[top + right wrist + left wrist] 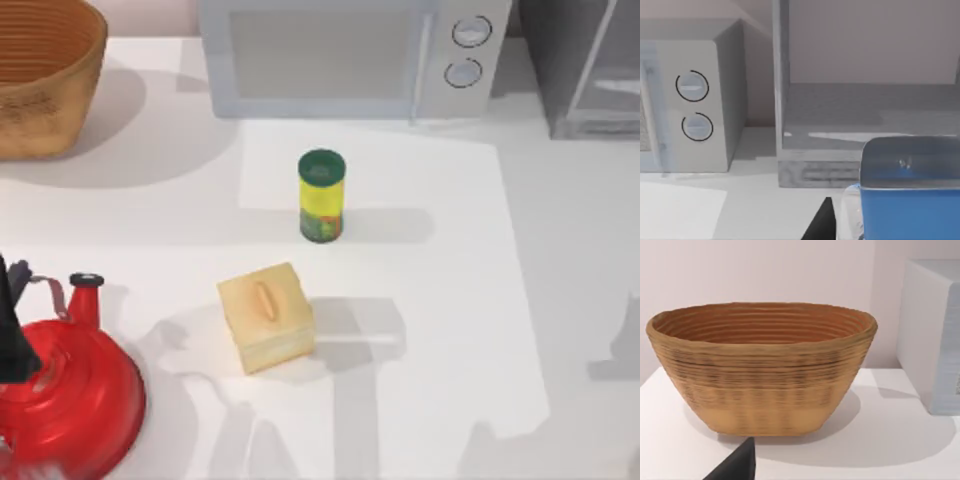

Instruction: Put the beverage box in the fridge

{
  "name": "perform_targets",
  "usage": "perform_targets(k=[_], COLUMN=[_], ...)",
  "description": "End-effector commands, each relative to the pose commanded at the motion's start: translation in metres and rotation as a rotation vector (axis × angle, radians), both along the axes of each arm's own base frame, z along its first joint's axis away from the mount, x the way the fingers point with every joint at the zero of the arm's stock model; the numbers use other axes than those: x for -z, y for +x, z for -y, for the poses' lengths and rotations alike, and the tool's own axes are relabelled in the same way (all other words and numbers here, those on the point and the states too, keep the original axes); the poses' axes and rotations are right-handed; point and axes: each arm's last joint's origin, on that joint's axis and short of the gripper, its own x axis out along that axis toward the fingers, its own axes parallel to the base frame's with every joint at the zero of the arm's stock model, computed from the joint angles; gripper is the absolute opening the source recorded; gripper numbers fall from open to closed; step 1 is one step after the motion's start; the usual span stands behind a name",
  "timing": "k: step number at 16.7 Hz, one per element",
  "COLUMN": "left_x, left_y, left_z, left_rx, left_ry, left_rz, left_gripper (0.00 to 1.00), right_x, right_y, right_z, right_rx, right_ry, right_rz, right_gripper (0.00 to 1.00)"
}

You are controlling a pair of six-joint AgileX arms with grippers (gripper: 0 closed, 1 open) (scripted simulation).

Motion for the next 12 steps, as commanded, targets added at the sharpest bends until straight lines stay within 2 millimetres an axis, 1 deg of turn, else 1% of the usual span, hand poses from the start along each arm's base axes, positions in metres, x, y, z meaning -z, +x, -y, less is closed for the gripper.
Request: perform_targets(k=[1, 3, 5, 7, 10, 12], left_x=[0.000, 0.000, 0.000, 0.000, 0.000, 0.000], left_y=[0.000, 0.000, 0.000, 0.000, 0.000, 0.000], left_z=[0.000, 0.000, 0.000, 0.000, 0.000, 0.000], left_rx=[0.000, 0.000, 0.000, 0.000, 0.000, 0.000], left_ry=[0.000, 0.000, 0.000, 0.000, 0.000, 0.000], left_rz=[0.000, 0.000, 0.000, 0.000, 0.000, 0.000], left_gripper=[1.00, 1.00, 1.00, 1.00, 1.00, 1.00], right_x=[0.000, -0.007, -0.021, -0.041, -0.072, -0.090], right_y=[0.000, 0.001, 0.003, 0.010, 0.033, 0.059], right_z=[0.000, 0.001, 0.002, 0.004, 0.007, 0.011], right_rx=[0.000, 0.006, 0.013, 0.017, 0.008, -0.005], right_ry=[0.000, -0.001, -0.003, -0.008, -0.015, -0.019], right_rz=[0.000, 0.015, 0.041, 0.066, 0.091, 0.098], right_gripper=[0.00, 0.00, 0.00, 0.00, 0.00, 0.00])
